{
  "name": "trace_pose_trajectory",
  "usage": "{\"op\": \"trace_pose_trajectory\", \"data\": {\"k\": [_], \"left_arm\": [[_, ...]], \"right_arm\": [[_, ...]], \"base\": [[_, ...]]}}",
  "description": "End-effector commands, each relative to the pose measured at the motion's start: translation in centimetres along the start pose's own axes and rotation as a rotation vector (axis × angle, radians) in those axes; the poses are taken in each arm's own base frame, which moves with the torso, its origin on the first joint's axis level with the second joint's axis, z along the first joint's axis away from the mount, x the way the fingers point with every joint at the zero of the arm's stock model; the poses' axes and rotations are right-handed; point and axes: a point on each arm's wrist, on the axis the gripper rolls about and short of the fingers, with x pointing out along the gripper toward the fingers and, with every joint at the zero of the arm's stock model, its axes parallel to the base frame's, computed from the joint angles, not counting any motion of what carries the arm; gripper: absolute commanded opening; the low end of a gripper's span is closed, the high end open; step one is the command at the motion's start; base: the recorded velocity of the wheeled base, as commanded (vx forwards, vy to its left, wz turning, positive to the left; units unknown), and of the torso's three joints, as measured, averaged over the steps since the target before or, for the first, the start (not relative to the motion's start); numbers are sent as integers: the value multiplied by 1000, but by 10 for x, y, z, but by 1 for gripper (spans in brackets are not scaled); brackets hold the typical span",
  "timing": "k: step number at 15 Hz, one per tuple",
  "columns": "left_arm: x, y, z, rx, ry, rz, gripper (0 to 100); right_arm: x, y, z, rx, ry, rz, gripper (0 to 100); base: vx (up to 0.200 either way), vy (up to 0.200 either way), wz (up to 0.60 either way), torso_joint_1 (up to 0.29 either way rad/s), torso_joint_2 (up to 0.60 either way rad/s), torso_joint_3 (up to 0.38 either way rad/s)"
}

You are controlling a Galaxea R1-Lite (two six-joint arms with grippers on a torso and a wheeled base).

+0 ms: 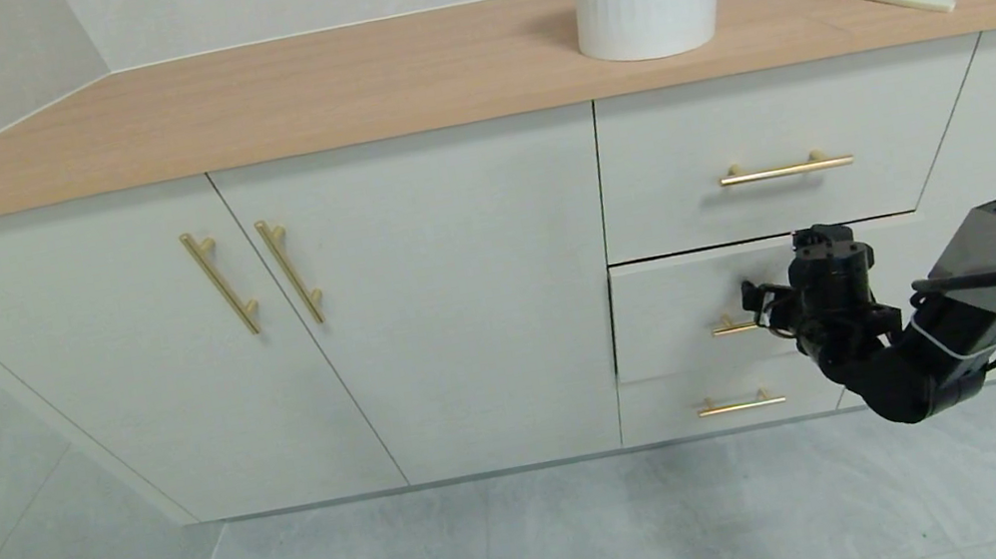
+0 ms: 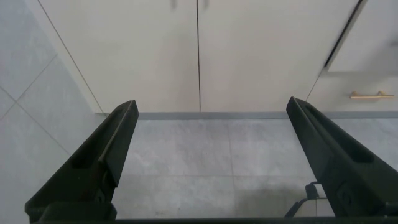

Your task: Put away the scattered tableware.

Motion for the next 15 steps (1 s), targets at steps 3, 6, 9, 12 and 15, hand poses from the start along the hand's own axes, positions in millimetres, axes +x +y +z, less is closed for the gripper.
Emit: {"op": "trace_pose_trajectory", "data": {"k": [3, 6, 9, 12, 15], "left_arm": [[0, 0, 0, 0, 1, 1, 100], [0, 0, 0, 0, 1, 1, 100], [0, 0, 0, 0, 1, 1, 100], [0, 0, 0, 0, 1, 1, 100], [0, 0, 0, 0, 1, 1, 100]], "right_arm": [[10, -2, 1, 17, -20, -14, 100], [18, -5, 3, 32, -41, -41, 100], [17, -7, 6, 35, -46, -48, 100], [-1, -11, 21, 35, -46, -38, 100], [-44, -20, 58, 52, -77, -22, 100]], "base": [[0, 0, 0, 0, 0, 0], [0, 0, 0, 0, 0, 0], [0, 0, 0, 0, 0, 0], [0, 0, 0, 0, 0, 0], [0, 0, 0, 0, 0, 0]]}}
